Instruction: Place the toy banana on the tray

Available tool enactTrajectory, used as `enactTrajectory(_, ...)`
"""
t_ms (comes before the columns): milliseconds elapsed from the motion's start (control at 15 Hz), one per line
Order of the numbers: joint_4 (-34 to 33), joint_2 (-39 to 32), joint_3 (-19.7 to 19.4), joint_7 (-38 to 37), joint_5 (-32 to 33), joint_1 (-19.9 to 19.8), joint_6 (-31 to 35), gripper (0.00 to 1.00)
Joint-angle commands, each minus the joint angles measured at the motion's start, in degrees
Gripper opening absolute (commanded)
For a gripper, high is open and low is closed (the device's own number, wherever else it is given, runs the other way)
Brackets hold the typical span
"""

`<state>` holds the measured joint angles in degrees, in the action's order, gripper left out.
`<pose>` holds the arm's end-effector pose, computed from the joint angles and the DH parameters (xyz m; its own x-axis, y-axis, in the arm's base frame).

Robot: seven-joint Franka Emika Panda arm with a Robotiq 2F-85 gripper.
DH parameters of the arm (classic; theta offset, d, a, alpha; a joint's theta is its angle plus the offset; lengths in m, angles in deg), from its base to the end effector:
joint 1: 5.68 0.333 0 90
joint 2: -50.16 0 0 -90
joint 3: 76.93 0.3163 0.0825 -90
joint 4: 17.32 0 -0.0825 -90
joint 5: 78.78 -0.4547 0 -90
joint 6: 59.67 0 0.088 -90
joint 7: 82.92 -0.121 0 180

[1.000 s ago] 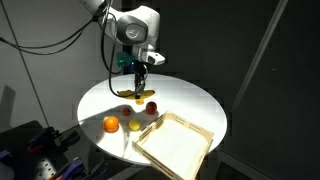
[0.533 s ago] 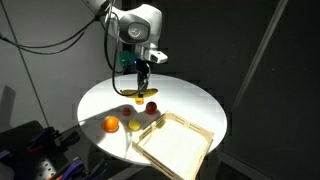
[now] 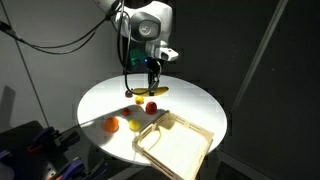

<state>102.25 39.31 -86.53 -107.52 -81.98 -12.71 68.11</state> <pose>0.5974 -0.1761 0.2728 0.7292 -0.6829 -0.0439 -0.6833 -0.7301 0.0077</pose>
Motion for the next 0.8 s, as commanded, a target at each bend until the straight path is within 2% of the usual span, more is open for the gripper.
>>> enactTrajectory(0,-5.78,-3.58,-0.84,-0.51,-1.32,-0.98,-2.73,0.15)
enactTrajectory(400,-12.66,-8.65,-2.69,-0.17,-1.61,-2.89,-6.03,0.15)
enactTrajectory(733,-15.64,-11.85,-3.32,1.30,-3.31,-5.11,-3.86,0.15)
